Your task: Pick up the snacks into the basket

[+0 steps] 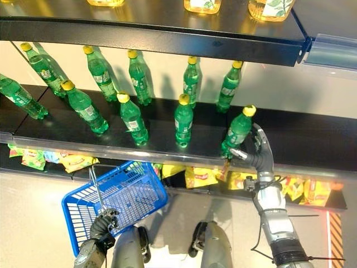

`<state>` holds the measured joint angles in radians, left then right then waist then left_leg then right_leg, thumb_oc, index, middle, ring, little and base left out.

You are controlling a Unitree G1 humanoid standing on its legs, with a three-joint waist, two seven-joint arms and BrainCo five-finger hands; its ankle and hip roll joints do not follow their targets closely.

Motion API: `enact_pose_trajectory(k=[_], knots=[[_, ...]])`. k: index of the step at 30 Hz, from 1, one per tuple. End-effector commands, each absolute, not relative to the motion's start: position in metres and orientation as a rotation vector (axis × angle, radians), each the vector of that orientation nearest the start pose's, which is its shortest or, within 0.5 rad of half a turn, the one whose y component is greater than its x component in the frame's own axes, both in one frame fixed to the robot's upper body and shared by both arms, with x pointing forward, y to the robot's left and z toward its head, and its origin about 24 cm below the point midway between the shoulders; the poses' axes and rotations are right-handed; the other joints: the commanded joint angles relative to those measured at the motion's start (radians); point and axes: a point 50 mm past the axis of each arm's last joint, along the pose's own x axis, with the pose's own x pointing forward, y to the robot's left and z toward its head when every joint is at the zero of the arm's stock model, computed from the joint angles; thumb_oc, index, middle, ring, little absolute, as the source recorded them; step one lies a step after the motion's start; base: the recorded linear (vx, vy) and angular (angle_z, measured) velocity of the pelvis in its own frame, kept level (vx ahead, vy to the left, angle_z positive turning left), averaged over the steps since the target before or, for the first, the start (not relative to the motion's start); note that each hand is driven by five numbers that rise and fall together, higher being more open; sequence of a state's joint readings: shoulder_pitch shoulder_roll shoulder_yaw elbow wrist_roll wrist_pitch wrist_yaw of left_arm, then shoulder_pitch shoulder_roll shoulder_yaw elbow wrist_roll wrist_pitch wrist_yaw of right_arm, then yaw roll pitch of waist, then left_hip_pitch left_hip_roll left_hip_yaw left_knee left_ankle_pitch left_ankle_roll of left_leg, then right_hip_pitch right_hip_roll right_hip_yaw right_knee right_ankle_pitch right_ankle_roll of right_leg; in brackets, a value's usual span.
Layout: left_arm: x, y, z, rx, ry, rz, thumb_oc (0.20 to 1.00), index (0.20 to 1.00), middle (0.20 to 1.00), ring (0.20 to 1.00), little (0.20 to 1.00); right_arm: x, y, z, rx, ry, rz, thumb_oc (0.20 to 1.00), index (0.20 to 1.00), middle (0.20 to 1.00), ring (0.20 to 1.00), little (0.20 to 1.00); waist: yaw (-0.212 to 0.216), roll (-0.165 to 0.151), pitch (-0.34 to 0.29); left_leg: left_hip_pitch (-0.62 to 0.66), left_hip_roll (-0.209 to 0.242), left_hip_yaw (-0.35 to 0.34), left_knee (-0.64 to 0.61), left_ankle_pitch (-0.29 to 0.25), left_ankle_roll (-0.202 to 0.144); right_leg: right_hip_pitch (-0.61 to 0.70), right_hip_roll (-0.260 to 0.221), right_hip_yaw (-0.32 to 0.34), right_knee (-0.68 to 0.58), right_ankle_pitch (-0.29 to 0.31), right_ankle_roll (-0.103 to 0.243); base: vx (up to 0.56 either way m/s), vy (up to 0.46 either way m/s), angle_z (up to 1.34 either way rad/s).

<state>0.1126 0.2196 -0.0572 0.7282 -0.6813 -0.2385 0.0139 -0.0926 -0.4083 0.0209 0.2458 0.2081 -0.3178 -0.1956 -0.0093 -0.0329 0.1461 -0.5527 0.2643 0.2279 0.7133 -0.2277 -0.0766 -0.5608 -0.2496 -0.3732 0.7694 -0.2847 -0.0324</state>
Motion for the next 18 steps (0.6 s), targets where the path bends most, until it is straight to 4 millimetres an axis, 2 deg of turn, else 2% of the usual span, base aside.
enact_pose_trajectory(k=[1, 13, 18], knots=[[0.168, 0.231, -0.089, -0.354, 0.448, 0.315, 0.200, 0.200, 0.200, 0.200, 0.200, 0.279, -0.238, 0.080, -0.203, -0.270, -0.200, 1.000, 1.000, 1.000, 1.000, 1.000, 0.017, 0.015, -0.011, -0.022, -0.012, 0.048, 0.042, -0.027, 0.053, 0.028, 0.006, 0.016, -0.059, 0.042, 0.104, 0.00, 0.000, 0.00], [0.167, 0.232, -0.089, -0.351, 0.453, 0.315, 0.200, 0.200, 0.200, 0.200, 0.200, 0.295, -0.233, 0.072, -0.221, -0.210, -0.191, 1.000, 1.000, 1.000, 1.000, 1.000, 0.036, 0.018, -0.011, -0.033, -0.014, 0.037, 0.048, -0.024, 0.052, 0.026, 0.002, 0.011, -0.052, 0.040, 0.104, 0.00, -0.001, 0.01], [0.165, 0.231, -0.092, -0.357, 0.467, 0.322, 0.200, 0.200, 0.200, 0.200, 0.200, 0.308, -0.221, 0.081, -0.184, -0.236, -0.169, 1.000, 1.000, 1.000, 1.000, 1.000, 0.051, 0.021, -0.012, -0.034, -0.017, 0.031, 0.053, -0.024, 0.053, 0.030, 0.001, 0.008, -0.049, 0.039, 0.103, 0.00, 0.000, 0.00]])
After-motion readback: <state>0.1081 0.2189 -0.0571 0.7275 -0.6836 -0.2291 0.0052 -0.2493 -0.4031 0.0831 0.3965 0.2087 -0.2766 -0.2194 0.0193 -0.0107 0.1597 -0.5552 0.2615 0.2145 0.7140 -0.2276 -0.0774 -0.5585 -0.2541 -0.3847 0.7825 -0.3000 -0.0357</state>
